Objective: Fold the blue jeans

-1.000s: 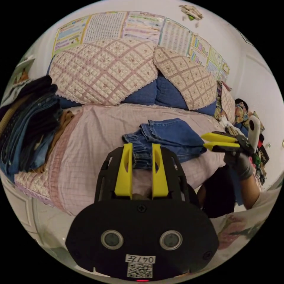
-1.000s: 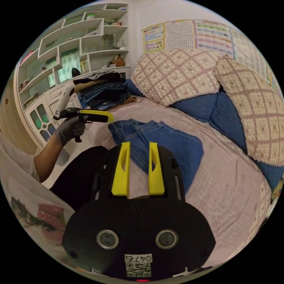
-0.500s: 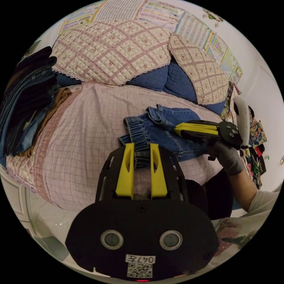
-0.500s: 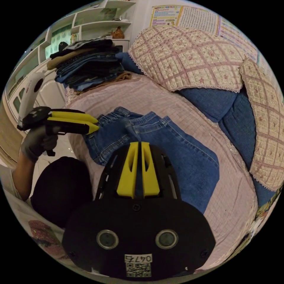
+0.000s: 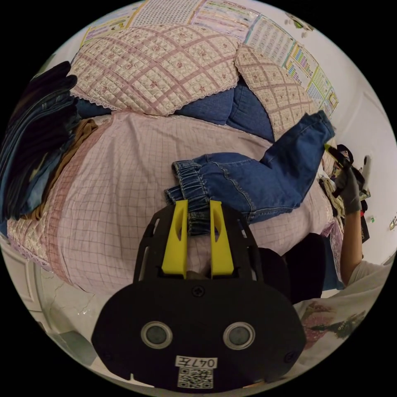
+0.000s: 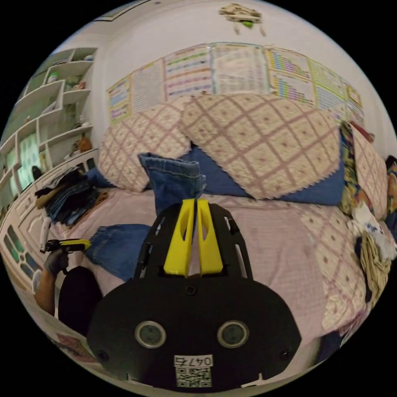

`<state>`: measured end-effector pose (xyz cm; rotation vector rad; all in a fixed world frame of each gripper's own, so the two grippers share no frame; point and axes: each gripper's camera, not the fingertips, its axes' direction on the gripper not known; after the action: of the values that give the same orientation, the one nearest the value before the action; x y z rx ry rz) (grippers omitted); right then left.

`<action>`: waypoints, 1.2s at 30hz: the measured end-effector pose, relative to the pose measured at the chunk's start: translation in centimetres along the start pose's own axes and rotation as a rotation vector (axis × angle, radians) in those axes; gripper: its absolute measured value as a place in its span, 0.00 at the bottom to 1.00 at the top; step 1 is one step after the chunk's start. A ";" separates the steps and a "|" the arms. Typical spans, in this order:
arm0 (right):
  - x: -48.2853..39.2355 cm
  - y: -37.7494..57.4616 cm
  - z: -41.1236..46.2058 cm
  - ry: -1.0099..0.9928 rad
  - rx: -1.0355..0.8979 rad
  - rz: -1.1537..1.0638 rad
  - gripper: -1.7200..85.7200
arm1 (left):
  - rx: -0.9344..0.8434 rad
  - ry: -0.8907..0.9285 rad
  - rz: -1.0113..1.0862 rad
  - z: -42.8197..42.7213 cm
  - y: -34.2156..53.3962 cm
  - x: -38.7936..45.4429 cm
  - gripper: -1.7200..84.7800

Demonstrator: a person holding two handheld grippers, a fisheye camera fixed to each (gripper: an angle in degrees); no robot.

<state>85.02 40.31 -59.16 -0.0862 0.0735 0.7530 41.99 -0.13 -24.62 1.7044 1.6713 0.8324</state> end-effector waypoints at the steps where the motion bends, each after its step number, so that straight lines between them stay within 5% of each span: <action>1: 3.4 1.5 0.8 0.054 -0.059 0.067 0.02 | -0.007 0.001 0.004 0.3 -0.5 -0.1 0.12; 4: 10.5 6.6 2.3 0.151 -0.221 0.231 0.07 | -0.024 0.009 0.009 1.0 -1.7 -0.5 0.12; 8: 14.4 12.3 -1.1 0.074 -0.143 0.362 0.09 | -0.018 0.019 -0.005 1.2 -3.3 -1.0 0.11; 16: 11.9 17.1 -4.6 -0.114 -0.229 0.204 0.04 | 0.006 -0.036 0.006 2.0 -10.7 -2.5 0.11; 25: 8.8 19.0 -7.8 -0.124 -0.268 0.049 0.03 | -0.236 0.016 -0.012 11.7 -19.6 -6.0 0.15; 31: 9.7 19.1 -10.1 -0.163 -0.236 0.087 0.03 | -0.224 -0.008 0.118 12.6 -20.5 -5.9 0.08; 36: 9.6 18.4 -12.0 -0.167 -0.206 0.097 0.03 | -0.079 0.229 0.170 10.0 -19.4 -7.4 0.02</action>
<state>78.97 58.98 -72.96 -0.2166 -0.1602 0.8608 37.75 -6.98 -46.17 1.7688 1.6297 1.1975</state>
